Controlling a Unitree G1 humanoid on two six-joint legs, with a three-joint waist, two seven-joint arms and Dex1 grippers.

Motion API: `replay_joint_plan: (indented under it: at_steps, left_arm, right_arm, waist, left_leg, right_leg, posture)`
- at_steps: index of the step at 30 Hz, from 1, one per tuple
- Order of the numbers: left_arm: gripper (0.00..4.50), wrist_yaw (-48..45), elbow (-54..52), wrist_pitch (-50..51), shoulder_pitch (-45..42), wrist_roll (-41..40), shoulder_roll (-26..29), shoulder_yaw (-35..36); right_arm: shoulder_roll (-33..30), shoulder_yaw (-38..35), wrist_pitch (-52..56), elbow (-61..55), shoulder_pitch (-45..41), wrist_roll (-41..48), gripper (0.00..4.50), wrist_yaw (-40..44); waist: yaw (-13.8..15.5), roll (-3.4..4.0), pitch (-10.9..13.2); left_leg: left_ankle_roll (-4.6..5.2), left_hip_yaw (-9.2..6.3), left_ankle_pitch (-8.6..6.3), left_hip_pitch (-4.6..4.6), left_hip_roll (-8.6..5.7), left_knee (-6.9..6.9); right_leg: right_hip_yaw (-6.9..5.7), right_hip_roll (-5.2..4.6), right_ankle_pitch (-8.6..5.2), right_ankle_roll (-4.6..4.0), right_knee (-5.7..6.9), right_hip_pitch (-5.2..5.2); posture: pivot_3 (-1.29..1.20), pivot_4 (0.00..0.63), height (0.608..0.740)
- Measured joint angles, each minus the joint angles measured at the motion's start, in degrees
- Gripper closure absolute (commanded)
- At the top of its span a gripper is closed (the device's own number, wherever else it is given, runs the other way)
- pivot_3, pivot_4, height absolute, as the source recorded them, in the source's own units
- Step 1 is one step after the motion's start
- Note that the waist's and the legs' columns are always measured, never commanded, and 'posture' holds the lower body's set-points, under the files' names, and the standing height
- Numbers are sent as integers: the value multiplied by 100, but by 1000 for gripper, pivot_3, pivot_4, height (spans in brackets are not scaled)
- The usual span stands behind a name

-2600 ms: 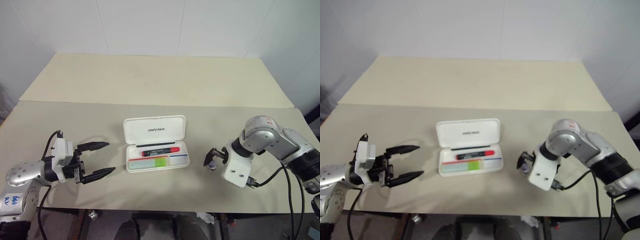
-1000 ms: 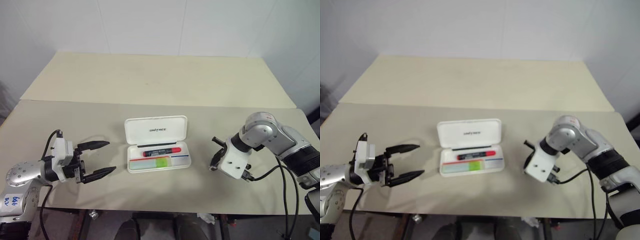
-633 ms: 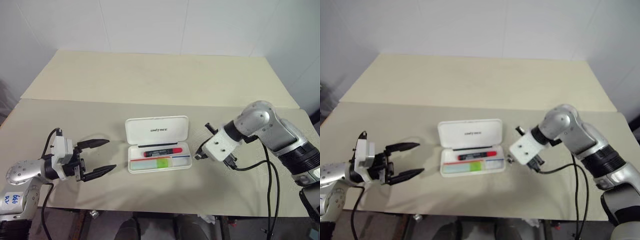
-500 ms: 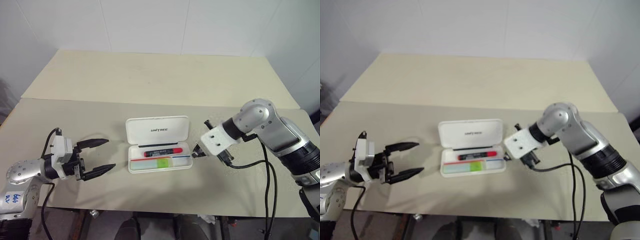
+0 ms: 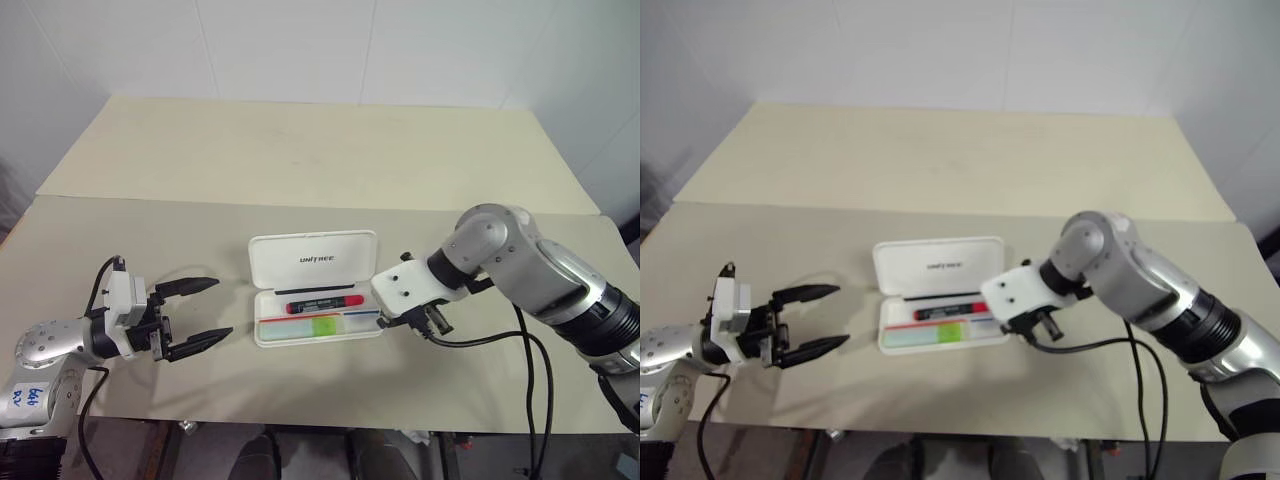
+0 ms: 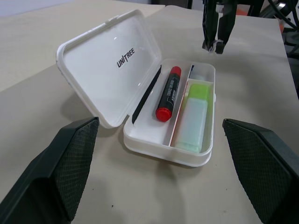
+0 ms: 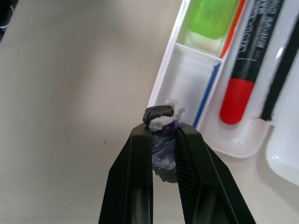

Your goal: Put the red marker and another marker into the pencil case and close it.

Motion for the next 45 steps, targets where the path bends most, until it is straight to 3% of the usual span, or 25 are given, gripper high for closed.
replay_joint_plan:
  at_steps: [7, 14, 34, 45]
  left_arm:
    - [0, 69, -53, 0, 52, 0, -34, -1]
    - [0, 111, -76, 0, 83, 0, -67, -2]
    - [0, 104, -78, -3, 82, -2, -67, 0]
    - [0, 95, -78, -11, 84, -2, -67, 11]
  right_arm:
    - [638, 284, 1806, -100, -633, 269, 4145, -11]
    - [773, 320, 2380, -198, -767, 455, 4145, -78]
    - [964, 668, 1895, 146, -766, 33, 4145, -507]
    - [729, 725, 1568, 155, -698, -159, 541, -398]
  waist:
    - [8, 0, 0]
    - [16, -2, -1]
    - [-2, -2, -1]
    - [-4, -2, -1]
  left_leg:
    - [-1, -4, 1, -2, 0, 0]
    - [-1, -4, 0, -7, -4, 0]
    - [-1, -3, 0, -8, -2, -1]
    - [-1, -3, 0, -7, -2, -1]
  right_leg:
    - [-4, -1, 0, -1, 1, -3]
    - [-6, -5, 0, 0, -2, -4]
    - [-5, -1, 0, 0, -2, -8]
    - [-5, 0, 0, 0, -1, -8]
  posture:
    - [0, 150, 740]
    - [0, 150, 740]
    - [0, 150, 740]
    - [0, 150, 740]
